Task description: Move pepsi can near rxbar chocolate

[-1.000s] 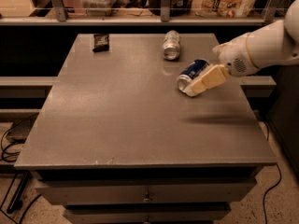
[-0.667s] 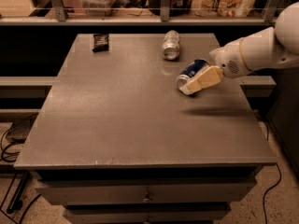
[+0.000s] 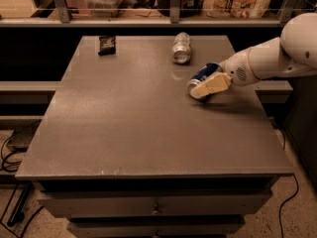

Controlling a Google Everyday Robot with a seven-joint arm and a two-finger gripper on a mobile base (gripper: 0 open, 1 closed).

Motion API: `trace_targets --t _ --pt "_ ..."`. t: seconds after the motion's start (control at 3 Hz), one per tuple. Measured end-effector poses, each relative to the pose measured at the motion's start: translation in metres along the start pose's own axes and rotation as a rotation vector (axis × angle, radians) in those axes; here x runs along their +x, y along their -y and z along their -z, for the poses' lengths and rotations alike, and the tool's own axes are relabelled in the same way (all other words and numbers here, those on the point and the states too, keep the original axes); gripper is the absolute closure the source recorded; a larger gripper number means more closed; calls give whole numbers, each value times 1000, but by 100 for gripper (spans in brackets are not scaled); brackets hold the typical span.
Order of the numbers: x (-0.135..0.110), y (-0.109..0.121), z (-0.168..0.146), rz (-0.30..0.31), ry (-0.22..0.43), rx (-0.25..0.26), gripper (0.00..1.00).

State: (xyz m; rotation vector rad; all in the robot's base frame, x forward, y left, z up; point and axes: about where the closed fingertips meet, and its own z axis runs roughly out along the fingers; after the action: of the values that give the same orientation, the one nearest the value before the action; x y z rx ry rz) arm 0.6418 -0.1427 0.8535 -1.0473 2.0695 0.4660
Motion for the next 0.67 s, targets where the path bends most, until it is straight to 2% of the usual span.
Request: trace_targets --t 0.33,0.67 --pt "-3 3 -6 -1 -3 8 41" --pt "-29 -6 -3 62 -5 16 64"
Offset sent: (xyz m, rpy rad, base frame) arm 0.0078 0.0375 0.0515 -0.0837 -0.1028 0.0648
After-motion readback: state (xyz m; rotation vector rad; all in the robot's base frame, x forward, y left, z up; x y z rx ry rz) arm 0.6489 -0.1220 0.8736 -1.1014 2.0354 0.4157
